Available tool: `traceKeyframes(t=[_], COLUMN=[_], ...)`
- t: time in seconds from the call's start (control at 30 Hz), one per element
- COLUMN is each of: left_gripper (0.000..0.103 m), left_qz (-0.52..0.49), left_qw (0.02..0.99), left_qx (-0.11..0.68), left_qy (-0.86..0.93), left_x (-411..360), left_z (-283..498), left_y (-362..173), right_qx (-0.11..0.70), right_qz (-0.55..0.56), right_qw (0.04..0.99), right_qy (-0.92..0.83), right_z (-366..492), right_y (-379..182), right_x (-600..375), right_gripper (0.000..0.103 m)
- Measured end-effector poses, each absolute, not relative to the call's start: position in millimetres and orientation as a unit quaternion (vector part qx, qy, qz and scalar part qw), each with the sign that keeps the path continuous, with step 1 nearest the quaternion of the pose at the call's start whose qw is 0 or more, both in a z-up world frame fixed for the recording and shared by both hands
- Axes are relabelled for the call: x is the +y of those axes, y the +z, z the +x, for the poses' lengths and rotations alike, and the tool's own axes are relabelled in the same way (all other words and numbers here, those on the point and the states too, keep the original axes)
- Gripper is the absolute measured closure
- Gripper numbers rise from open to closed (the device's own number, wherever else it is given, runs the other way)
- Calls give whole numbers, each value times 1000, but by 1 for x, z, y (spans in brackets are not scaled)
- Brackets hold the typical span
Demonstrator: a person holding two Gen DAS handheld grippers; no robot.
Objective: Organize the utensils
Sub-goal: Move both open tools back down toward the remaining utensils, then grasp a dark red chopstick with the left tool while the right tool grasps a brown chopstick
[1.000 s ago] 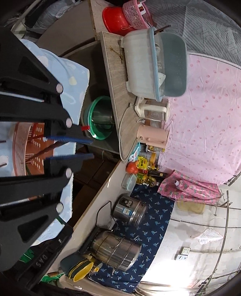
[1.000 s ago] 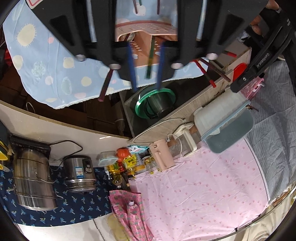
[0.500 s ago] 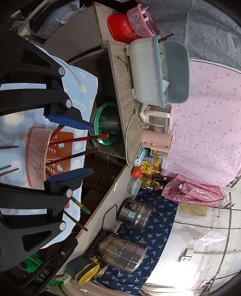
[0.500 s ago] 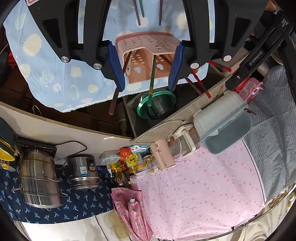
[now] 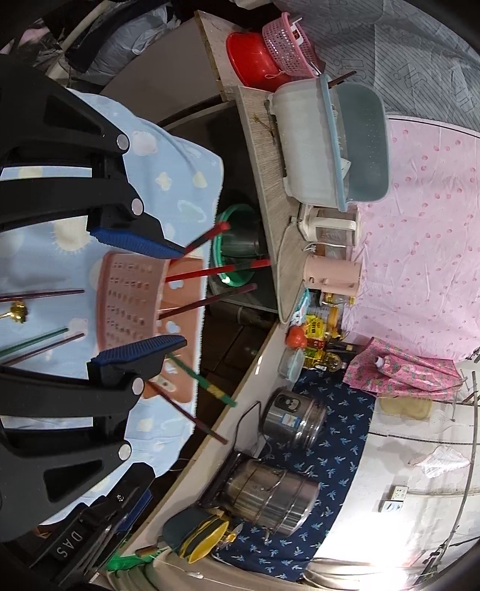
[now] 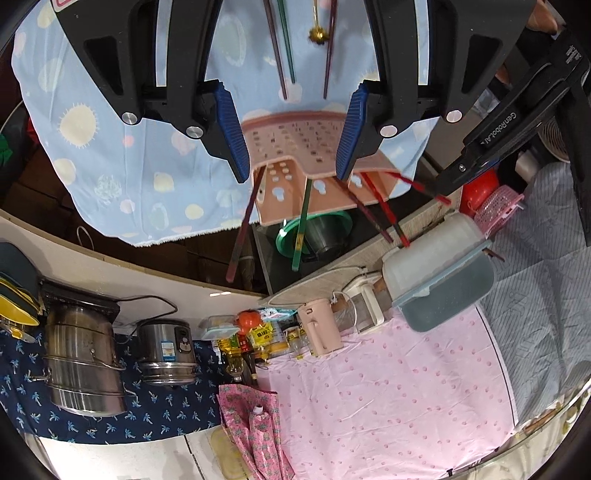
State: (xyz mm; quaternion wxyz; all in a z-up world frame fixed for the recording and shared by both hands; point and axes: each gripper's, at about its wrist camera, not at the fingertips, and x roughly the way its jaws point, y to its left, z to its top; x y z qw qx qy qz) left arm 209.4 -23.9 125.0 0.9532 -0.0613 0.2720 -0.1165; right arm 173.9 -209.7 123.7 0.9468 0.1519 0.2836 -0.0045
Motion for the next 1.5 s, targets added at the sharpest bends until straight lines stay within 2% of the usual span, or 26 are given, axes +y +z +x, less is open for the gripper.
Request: traceKeyframes(t=[0.87, 1.5], left_gripper=[62, 63], left_qz=[0, 18], left_qw=[902, 880], left_qx=[417, 457], left_qy=[-113, -131], left_x=[-24, -40], left_z=[94, 74], left_y=[-8, -54], right_qx=[424, 453], right_qz=[81, 86], right_qw=[902, 887], right_qy=[-16, -23], right_z=[55, 32], right_y=[-8, -36], right_x=[-186, -191], right_gripper=[56, 56])
